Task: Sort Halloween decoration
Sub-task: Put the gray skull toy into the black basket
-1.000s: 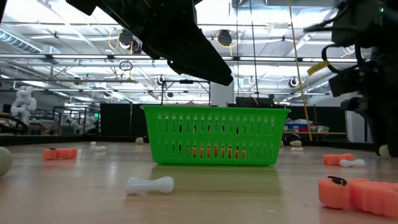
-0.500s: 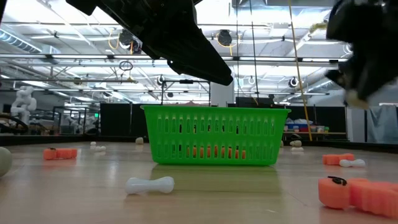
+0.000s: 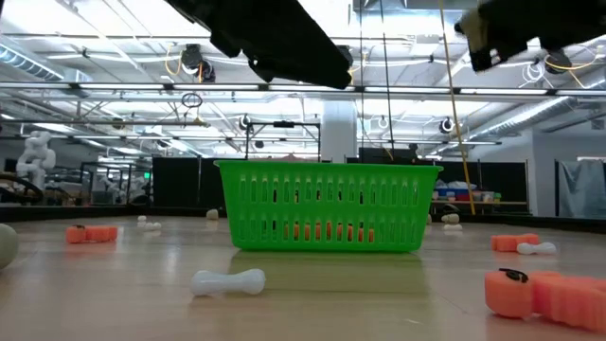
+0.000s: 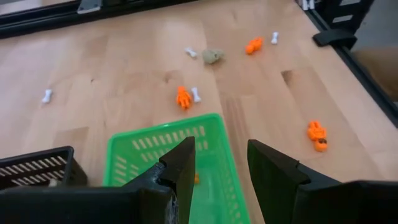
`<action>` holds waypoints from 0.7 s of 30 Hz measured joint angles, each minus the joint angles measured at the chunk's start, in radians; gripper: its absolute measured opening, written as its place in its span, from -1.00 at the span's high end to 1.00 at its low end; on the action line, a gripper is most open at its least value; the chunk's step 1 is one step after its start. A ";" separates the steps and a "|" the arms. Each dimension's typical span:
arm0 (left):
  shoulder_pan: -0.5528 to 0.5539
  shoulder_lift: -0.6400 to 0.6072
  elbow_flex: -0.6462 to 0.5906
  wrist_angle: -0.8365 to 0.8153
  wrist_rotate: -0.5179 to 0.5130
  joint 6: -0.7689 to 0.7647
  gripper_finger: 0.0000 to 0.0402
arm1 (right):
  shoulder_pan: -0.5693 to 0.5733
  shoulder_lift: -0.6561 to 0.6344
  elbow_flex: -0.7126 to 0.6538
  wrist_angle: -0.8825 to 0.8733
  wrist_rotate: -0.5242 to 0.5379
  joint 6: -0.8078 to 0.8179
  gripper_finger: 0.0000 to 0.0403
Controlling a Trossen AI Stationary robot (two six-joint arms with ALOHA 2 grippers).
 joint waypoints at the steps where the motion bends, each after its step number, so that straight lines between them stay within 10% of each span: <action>1: 0.000 0.000 0.000 0.001 0.000 0.000 0.28 | 0.000 0.010 -0.019 0.080 -0.001 -0.032 0.71; 8: 0.000 -0.002 0.000 0.006 -0.007 0.024 0.28 | 0.000 0.107 -0.129 0.496 -0.003 -0.155 0.71; 21: 0.003 -0.071 0.000 0.016 -0.049 0.102 0.28 | 0.000 0.323 -0.136 0.740 -0.002 -0.154 0.71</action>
